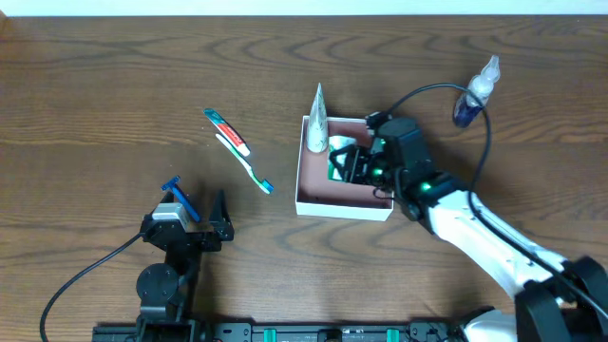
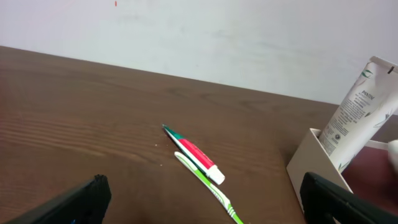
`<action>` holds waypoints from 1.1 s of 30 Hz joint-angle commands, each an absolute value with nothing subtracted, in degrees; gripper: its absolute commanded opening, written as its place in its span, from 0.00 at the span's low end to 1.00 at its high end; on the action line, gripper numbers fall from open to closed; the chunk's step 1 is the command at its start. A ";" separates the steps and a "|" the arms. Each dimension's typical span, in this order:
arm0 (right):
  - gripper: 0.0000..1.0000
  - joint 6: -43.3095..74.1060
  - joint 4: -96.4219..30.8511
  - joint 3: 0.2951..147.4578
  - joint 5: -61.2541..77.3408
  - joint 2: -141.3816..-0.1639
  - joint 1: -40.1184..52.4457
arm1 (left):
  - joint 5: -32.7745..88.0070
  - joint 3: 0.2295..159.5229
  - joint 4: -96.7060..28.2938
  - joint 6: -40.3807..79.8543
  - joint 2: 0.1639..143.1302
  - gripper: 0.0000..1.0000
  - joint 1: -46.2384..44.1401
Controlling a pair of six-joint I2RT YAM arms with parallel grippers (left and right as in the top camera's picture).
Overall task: Pack container
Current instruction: 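Carry the soap package with right gripper into the box, then lower the soap package upright beside the tube and release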
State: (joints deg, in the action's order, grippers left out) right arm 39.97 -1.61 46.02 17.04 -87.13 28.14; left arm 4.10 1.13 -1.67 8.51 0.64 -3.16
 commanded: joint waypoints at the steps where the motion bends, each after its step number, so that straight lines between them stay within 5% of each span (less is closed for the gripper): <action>1: 0.37 42.33 -0.01 47.13 16.91 -89.14 30.20 | 4.75 0.23 -3.75 7.53 0.62 0.98 -3.29; 33: 0.39 48.18 3.64 47.13 11.77 -93.01 34.00 | 4.73 0.23 -3.75 7.53 0.62 0.98 -3.29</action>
